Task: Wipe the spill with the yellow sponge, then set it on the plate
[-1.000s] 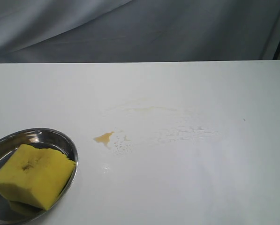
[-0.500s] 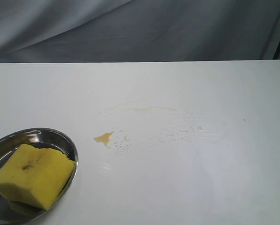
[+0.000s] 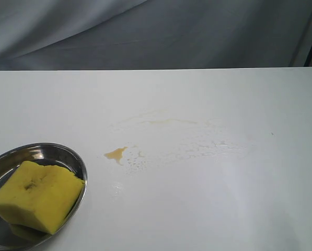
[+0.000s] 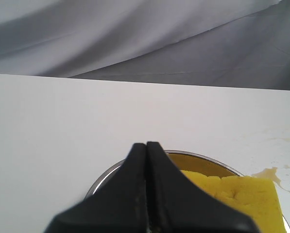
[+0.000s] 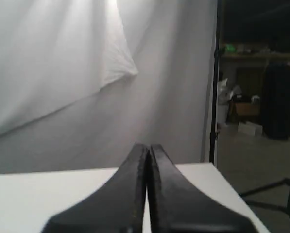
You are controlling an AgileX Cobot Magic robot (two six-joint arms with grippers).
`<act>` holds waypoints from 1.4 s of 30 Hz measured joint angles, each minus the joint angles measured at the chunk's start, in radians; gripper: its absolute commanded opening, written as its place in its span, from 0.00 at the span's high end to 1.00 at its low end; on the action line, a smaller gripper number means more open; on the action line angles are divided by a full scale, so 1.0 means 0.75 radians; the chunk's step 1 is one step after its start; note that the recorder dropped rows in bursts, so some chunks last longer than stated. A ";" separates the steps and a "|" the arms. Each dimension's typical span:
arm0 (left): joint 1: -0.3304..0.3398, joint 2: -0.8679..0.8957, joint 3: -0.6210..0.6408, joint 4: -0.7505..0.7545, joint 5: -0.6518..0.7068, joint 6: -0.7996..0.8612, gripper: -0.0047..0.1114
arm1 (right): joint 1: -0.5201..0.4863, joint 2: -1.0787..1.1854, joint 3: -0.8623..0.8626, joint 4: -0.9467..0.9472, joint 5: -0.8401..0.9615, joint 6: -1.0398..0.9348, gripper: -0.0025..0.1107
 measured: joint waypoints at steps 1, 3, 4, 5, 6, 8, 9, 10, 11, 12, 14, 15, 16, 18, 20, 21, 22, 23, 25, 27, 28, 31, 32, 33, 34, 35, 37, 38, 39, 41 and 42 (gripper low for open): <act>0.000 0.000 0.000 0.000 0.000 0.000 0.96 | 0.000 0.000 0.040 0.000 -0.003 0.000 0.98; 0.000 0.000 0.000 0.000 0.000 0.000 0.96 | 0.000 0.000 0.118 0.000 -0.012 0.002 0.98; 0.000 0.000 0.000 0.000 0.000 0.000 0.96 | 0.000 0.000 0.146 0.000 -0.016 0.001 0.98; 0.000 0.000 0.000 0.000 0.000 0.000 0.96 | 0.000 0.000 0.186 0.000 -0.017 0.001 0.98; 0.000 0.000 0.000 0.000 0.000 0.000 0.96 | 0.000 0.001 0.211 0.000 -0.017 0.001 0.98; 0.000 0.000 0.000 0.000 0.000 0.000 0.96 | 0.000 0.001 0.260 0.000 -0.017 0.003 0.98; 0.000 0.000 0.000 0.000 0.000 0.000 0.96 | 0.000 0.001 0.269 0.000 -0.015 0.003 0.98; 0.000 0.000 0.000 0.000 0.000 0.000 0.96 | 0.000 0.001 0.276 0.000 -0.008 0.003 0.98; 0.000 0.000 0.000 0.000 0.000 0.000 0.96 | 0.000 0.001 0.278 0.000 0.004 0.003 0.98; 0.000 0.000 0.000 0.000 0.000 0.000 0.96 | 0.000 0.001 0.278 0.000 0.017 0.003 0.98; 0.000 0.000 0.000 0.000 0.000 0.000 0.96 | 0.000 0.001 0.279 0.000 0.042 0.004 0.98; 0.000 0.000 0.000 0.000 0.000 0.000 0.96 | 0.000 0.001 0.279 0.000 0.050 0.004 0.98; 0.000 0.000 0.000 0.000 0.000 0.000 0.96 | 0.000 0.001 0.279 0.000 0.052 0.004 0.98; 0.000 0.000 0.000 0.000 0.000 0.000 0.96 | 0.000 0.001 0.279 0.000 0.058 0.004 0.98; 0.000 0.000 0.000 0.000 0.000 0.000 0.96 | 0.000 0.001 0.279 0.000 0.060 0.006 0.98; 0.000 0.000 0.000 0.000 0.000 0.000 0.96 | 0.000 0.001 0.279 0.000 0.063 0.006 0.98; 0.000 0.000 0.000 0.000 0.000 0.000 0.96 | 0.000 0.001 0.279 0.000 0.063 0.006 0.98; 0.000 0.000 0.000 0.000 0.000 0.000 0.96 | 0.000 0.001 0.279 0.000 0.063 0.006 0.98; 0.000 0.000 0.000 0.000 0.000 0.000 0.96 | 0.000 0.001 0.279 0.000 0.063 0.006 0.98; 0.000 0.000 0.000 0.000 0.000 0.000 0.96 | 0.000 0.001 0.279 0.000 0.063 0.006 0.98; 0.000 0.000 0.000 0.000 0.000 0.000 0.96 | 0.000 0.001 0.279 0.000 0.063 0.006 0.98; 0.000 0.000 0.000 0.000 0.000 0.000 0.96 | 0.000 0.001 0.279 0.000 0.063 0.006 0.98; 0.000 0.000 0.000 0.000 0.000 0.000 0.96 | 0.000 0.001 0.279 0.000 0.063 0.006 0.98; 0.000 0.000 0.000 0.000 0.000 0.000 0.96 | 0.000 0.001 0.279 0.000 0.063 0.006 0.98; 0.000 0.000 0.000 0.000 0.000 0.000 0.96 | 0.000 0.001 0.279 0.000 0.063 0.006 0.98; 0.000 0.000 0.000 0.000 0.000 0.000 0.96 | 0.000 0.001 0.279 0.000 0.063 0.006 0.98; 0.000 0.000 0.000 0.000 0.000 0.000 0.96 | 0.000 0.001 0.279 0.000 0.063 0.006 0.98; 0.000 0.000 0.000 0.000 0.000 0.000 0.96 | 0.000 0.001 0.279 0.000 0.063 0.006 0.98; 0.000 0.000 0.000 0.000 0.000 0.000 0.96 | 0.000 0.001 0.279 0.000 0.063 0.006 0.98; 0.000 0.000 0.000 0.000 0.000 0.000 0.96 | 0.000 0.001 0.279 0.000 0.063 0.006 0.98; 0.000 0.000 0.000 0.000 0.000 0.000 0.96 | 0.000 0.001 0.279 0.000 0.063 0.006 0.98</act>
